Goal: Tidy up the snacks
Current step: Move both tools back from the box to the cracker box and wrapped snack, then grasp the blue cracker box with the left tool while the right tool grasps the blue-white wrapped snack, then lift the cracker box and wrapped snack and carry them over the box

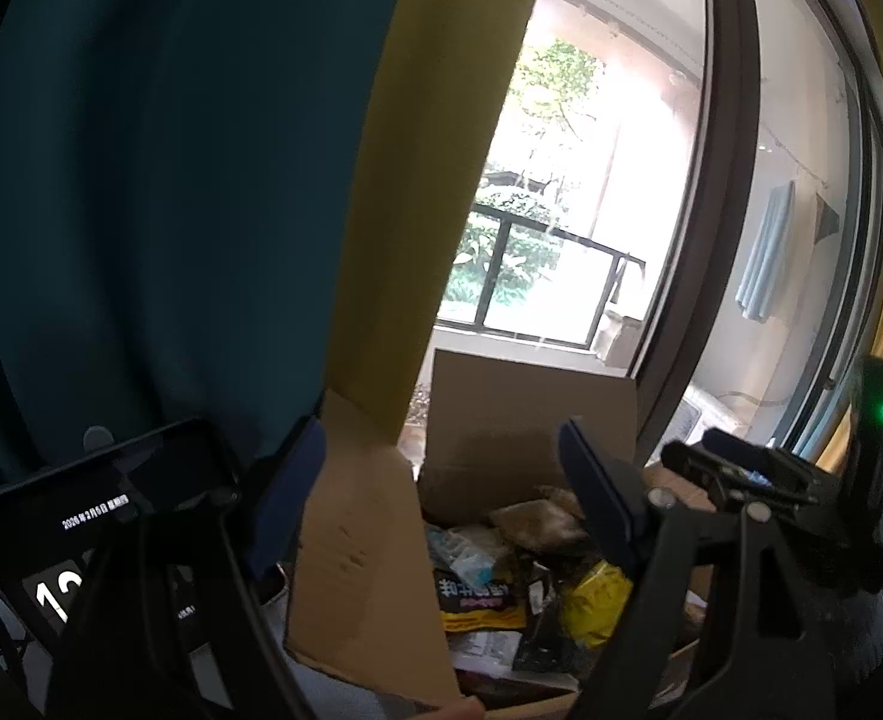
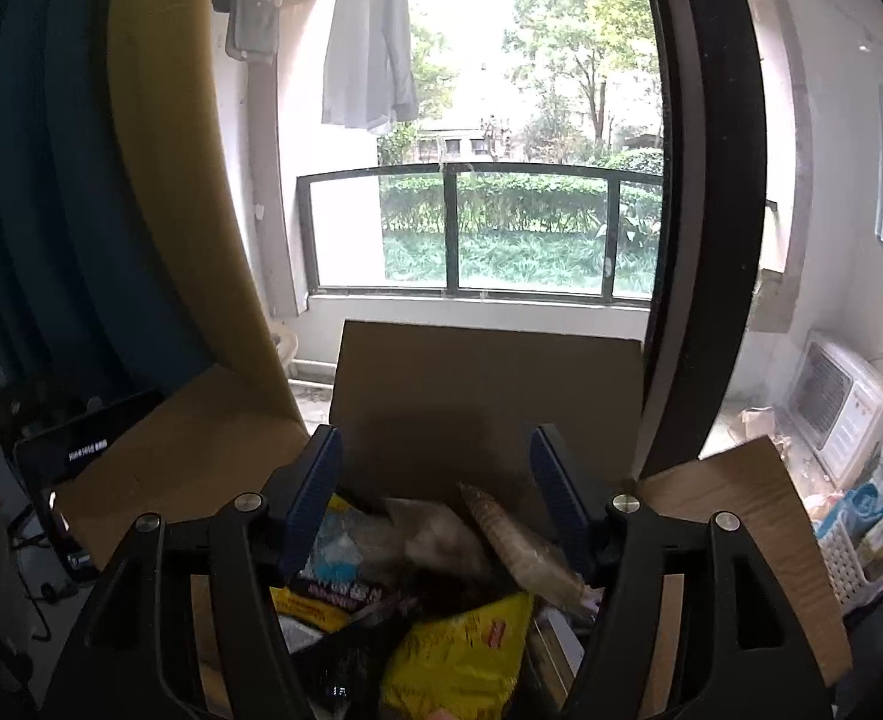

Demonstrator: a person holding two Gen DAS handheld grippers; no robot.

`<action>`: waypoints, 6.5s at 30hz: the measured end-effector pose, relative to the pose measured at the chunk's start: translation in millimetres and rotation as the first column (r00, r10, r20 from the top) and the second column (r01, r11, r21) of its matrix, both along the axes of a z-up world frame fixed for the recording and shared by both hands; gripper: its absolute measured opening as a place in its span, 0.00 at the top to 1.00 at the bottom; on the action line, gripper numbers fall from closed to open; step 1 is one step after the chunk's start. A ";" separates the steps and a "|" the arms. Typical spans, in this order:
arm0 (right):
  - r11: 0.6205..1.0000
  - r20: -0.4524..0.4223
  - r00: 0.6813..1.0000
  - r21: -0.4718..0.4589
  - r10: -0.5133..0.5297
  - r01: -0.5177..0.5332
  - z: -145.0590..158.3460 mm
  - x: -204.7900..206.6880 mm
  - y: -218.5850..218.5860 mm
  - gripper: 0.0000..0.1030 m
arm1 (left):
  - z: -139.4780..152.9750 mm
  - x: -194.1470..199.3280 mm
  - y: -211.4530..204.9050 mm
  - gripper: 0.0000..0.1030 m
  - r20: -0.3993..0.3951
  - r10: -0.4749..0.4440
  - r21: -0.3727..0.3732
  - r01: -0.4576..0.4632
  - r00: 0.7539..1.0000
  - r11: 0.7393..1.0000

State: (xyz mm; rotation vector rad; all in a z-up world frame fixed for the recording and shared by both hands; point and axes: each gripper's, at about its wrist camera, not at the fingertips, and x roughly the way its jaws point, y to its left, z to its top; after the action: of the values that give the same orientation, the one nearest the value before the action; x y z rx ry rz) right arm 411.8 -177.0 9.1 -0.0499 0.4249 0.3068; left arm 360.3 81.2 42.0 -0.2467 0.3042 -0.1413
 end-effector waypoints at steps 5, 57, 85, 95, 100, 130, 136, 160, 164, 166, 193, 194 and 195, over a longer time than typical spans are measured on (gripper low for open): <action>1.000 -0.007 1.000 -0.012 0.000 0.000 3.4 -24.5 -6.5 0.34 | 7.6 -10.4 -11.8 0.21 0.022 -0.028 0.014 0.028 0.999 1.000; 0.997 -0.359 0.932 0.065 0.054 -0.033 -147.2 -189.0 -61.6 0.32 | -157.1 -138.8 -83.1 0.14 -0.372 -0.124 0.109 0.176 0.920 0.978; 0.997 -0.448 0.894 -0.067 0.010 -0.045 -197.7 -211.9 -75.5 0.16 | -224.7 -187.5 -80.8 0.14 -0.531 -0.019 0.289 0.202 0.847 0.936; 0.996 -0.469 0.881 -0.033 0.060 -0.085 -198.2 -219.1 -71.5 0.16 | -238.5 -196.6 -47.7 0.14 -0.573 0.047 0.275 0.138 0.818 0.952; 0.996 -0.474 0.877 -0.002 0.079 -0.091 -196.8 -213.7 -64.0 0.16 | -235.7 -180.8 -32.8 0.14 -0.558 0.114 0.284 0.060 0.822 0.957; 0.989 -0.389 0.910 0.096 0.142 -0.113 -169.9 -204.7 -90.3 0.56 | -225.9 -162.7 -84.1 0.49 -0.546 -0.014 0.296 0.209 0.838 0.932; 0.990 -0.333 0.933 0.079 0.140 -0.120 -141.4 -199.4 -94.2 0.56 | -194.9 -170.4 -62.9 0.49 -0.471 0.004 0.300 0.156 0.882 0.941; 0.992 -0.108 0.987 0.016 0.122 -0.121 -48.4 -156.0 -114.6 0.56 | -75.5 -117.2 -82.3 0.49 -0.216 -0.086 0.249 0.140 0.973 0.958; 0.993 -0.086 0.989 0.017 0.119 -0.118 -41.2 -144.4 -118.9 0.56 | -70.5 -100.6 -88.6 0.49 -0.207 -0.094 0.249 0.145 0.974 0.957; 0.993 -0.070 0.991 0.017 0.116 -0.115 -36.3 -137.3 -120.1 0.56 | -68.5 -91.7 -92.6 0.49 -0.203 -0.104 0.246 0.154 0.974 0.957; 0.993 0.040 0.995 0.065 0.094 -0.096 -5.8 -24.1 -116.4 0.56 | -62.2 13.7 -109.4 0.49 -0.179 -0.095 0.239 0.137 0.979 0.961; 0.993 0.040 0.995 0.070 0.093 -0.096 -6.9 -20.7 -115.9 0.56 | -62.3 17.0 -109.5 0.49 -0.180 -0.090 0.242 0.133 0.980 0.961; 0.993 0.039 0.995 0.078 0.091 -0.093 -8.6 -16.7 -115.1 0.56 | -62.1 18.9 -109.3 0.49 -0.179 -0.088 0.247 0.131 0.980 0.960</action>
State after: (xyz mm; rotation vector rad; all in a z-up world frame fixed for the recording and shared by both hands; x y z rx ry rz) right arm 395.1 -292.1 0.6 0.0035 0.3755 0.4129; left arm 379.1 -28.0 -20.1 0.0178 0.4985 -0.1895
